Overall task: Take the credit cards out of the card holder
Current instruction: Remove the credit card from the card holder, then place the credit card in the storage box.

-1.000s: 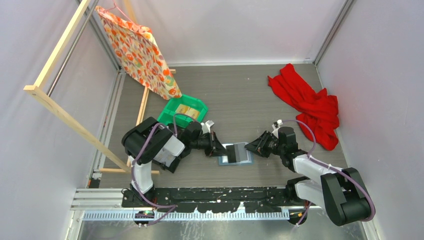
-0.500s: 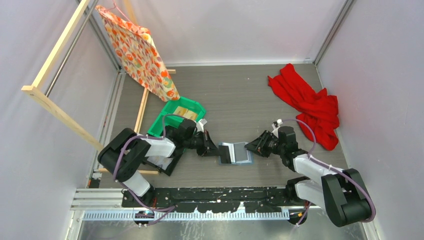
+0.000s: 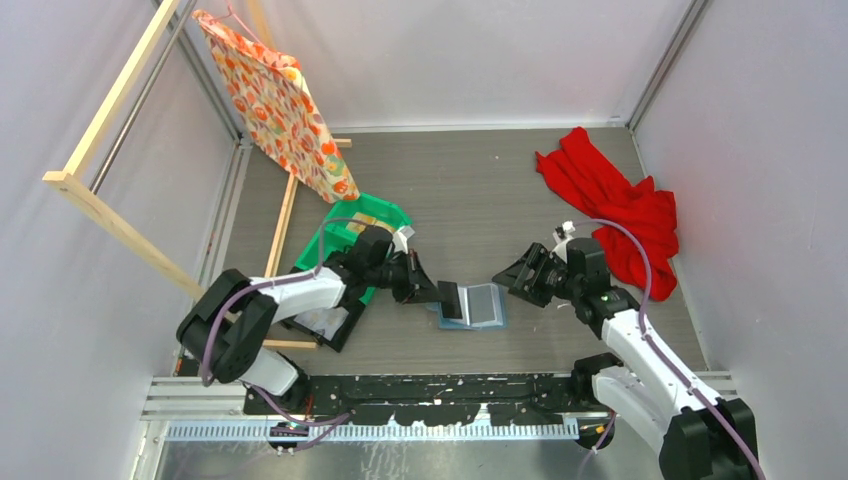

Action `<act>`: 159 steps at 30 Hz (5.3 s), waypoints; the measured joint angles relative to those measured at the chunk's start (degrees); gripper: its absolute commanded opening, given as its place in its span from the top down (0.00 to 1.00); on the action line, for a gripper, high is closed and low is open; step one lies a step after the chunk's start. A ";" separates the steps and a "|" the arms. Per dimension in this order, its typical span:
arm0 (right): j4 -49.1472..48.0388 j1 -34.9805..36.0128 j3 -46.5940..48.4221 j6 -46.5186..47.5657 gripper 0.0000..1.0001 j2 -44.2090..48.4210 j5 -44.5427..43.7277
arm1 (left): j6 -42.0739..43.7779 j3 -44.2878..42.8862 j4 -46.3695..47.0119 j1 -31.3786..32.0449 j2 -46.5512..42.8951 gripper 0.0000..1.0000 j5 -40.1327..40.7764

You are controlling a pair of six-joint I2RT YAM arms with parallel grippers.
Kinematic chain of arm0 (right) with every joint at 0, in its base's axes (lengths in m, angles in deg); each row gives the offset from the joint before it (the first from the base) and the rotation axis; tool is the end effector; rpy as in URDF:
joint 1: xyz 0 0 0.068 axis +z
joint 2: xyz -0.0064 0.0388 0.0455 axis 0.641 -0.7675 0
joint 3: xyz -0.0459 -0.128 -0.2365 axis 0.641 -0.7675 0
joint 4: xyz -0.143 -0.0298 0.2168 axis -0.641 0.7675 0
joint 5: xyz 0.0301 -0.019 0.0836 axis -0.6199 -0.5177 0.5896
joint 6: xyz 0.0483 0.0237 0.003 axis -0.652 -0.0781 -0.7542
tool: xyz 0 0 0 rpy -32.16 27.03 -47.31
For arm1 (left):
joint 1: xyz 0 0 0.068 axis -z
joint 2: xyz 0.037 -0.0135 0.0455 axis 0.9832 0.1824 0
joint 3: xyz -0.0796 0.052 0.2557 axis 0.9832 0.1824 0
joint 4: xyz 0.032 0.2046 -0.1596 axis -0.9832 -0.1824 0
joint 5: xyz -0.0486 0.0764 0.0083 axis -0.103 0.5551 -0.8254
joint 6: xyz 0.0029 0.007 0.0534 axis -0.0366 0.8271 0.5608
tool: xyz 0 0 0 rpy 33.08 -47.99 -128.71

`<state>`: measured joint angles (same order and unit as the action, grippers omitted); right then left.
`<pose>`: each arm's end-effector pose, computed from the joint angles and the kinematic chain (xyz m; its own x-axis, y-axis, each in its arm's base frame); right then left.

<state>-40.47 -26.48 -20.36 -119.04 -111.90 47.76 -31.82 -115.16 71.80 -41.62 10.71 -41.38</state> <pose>0.1664 0.0560 0.1951 -0.8122 0.4745 -0.3394 0.0561 0.6426 0.7641 0.2146 -0.1925 0.1639 -0.9865 -0.1557 -0.0510 -0.0358 0.5084 -0.8604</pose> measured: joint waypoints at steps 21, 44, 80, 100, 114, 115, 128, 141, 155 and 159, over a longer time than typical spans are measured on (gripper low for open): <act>-30.64 1.38 1.77 -17.27 0.23 -6.36 21.92 | 3.72 -9.84 -15.63 0.04 -15.34 0.99 -3.45; -44.89 10.38 -1.07 -24.02 0.77 -14.27 24.65 | -0.63 -9.75 -11.69 -0.07 -16.61 0.99 -4.42; -89.81 10.10 -10.38 -48.63 0.99 -25.62 19.71 | -6.19 -8.48 -4.35 -1.86 -16.61 0.47 -8.48; -86.03 10.01 -9.90 -47.67 0.17 -25.73 20.11 | -8.17 -9.18 -3.21 -0.33 -12.59 0.99 -7.26; -16.57 8.55 9.68 -11.28 0.07 -1.62 8.15 | 24.72 -53.81 -77.75 -0.11 -8.76 0.99 40.06; -13.68 8.55 11.10 -9.25 0.07 -0.96 7.13 | 25.33 -54.97 -81.64 -0.11 -6.71 0.99 44.76; 0.07 8.52 10.64 -2.89 0.07 -2.29 2.71 | 23.63 -57.07 -98.66 5.01 20.94 1.00 85.72; -3.06 8.50 8.09 -4.68 0.07 -4.76 3.52 | 32.59 -48.74 -96.83 6.40 20.90 1.00 95.65; -4.85 8.50 7.96 -5.55 0.07 -4.92 3.98 | 34.64 -43.30 -86.95 6.64 25.40 1.00 96.30; -4.85 8.50 7.93 -5.55 0.07 -4.90 3.96 | 33.29 -43.32 -86.95 6.64 29.20 0.99 97.20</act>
<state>-45.33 -17.98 -12.42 -124.59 -116.79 51.72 1.46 -158.48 -15.15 -34.98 39.91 55.82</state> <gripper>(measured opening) 0.928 0.012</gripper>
